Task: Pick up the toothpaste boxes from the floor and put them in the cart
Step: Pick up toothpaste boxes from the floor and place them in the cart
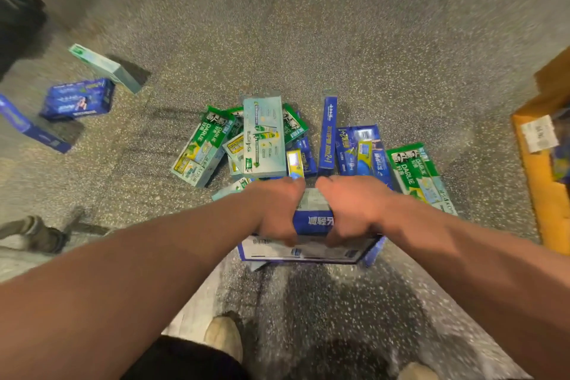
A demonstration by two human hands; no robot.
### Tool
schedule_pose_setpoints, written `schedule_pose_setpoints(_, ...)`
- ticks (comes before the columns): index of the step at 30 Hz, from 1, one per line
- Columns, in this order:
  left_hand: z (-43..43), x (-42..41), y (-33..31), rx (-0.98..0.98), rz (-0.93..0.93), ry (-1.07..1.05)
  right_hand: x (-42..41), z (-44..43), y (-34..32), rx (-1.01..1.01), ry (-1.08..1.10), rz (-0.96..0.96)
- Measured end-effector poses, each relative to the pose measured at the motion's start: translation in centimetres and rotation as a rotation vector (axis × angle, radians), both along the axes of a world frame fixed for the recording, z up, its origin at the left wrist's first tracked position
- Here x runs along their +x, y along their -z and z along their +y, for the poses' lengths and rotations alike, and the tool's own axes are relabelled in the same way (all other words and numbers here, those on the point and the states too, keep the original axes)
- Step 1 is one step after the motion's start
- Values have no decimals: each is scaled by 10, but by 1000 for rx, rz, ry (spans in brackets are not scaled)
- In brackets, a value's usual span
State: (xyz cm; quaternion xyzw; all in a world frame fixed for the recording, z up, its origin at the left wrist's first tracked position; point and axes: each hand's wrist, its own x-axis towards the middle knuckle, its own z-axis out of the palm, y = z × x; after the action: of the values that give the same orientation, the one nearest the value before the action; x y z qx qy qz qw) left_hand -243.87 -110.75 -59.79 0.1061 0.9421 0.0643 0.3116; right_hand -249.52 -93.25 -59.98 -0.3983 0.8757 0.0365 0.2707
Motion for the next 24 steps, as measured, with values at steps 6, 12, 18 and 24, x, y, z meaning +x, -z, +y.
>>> schedule_pose_setpoints(6,-13,24,-221,-20,33,-19,14,-11,-218,-28,-52,27)
schedule_pose_setpoints(12,-21,55,-459,-63,95,-148,32,-26,-454,-74,-145,122)
schedule_pose_setpoints(18,-41,121,-656,-89,243,-323,70,-63,-658,-144,-351,248)
schedule_pose_setpoints(24,-86,215,-745,-150,400,-432,147,-119,-751,-223,-459,351)
